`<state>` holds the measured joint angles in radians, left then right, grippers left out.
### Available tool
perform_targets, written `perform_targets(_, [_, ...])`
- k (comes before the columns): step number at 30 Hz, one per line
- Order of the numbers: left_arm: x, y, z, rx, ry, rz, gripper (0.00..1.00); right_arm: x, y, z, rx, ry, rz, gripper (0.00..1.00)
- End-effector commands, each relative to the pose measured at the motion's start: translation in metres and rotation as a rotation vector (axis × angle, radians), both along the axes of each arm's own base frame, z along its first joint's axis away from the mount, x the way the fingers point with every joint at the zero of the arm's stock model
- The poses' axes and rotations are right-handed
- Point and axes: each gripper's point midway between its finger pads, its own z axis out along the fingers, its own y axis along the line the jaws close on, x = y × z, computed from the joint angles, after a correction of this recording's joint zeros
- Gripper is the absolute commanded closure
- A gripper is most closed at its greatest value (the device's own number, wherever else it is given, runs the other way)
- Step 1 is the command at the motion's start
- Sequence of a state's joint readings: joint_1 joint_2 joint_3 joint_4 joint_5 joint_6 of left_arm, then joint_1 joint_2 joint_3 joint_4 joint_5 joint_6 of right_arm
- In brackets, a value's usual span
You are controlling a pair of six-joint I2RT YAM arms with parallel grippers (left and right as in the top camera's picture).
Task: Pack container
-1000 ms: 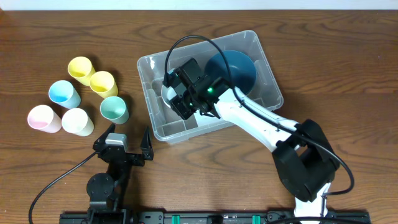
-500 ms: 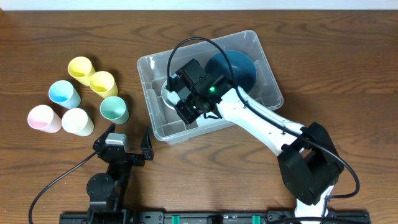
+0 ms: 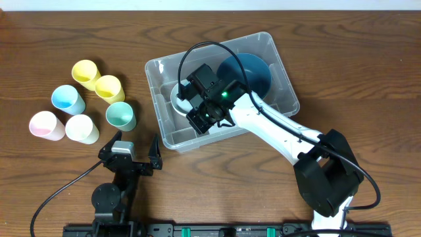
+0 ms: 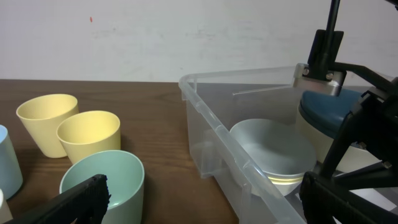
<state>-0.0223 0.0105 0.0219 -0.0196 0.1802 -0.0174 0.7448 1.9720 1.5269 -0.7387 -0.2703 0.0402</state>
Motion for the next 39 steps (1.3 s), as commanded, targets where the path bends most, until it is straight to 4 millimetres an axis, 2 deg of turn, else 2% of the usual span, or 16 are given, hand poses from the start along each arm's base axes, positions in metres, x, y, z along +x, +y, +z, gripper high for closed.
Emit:
perform_targets(1, [-0.001, -0.001, -0.015, 0.016, 0.042, -0.012, 0.02, -0.001, 0.005, -0.002, 0.001, 0.001, 0.024, 0.98])
perform_targets(13, [-0.001, -0.001, -0.015, 0.016, 0.042, -0.012, 0.02, 0.009, 0.002, -0.026, -0.032, 0.003, 0.018, 0.98])
perform_targets(33, [-0.001, -0.001, -0.015, 0.016, 0.042, -0.012, 0.02, 0.051, -0.006, -0.021, -0.052, -0.158, -0.044, 0.94])
perform_targets(39, [-0.001, -0.001, -0.015, 0.016, 0.042, -0.012, 0.02, 0.062, -0.003, -0.03, -0.055, -0.194, -0.051, 0.94])
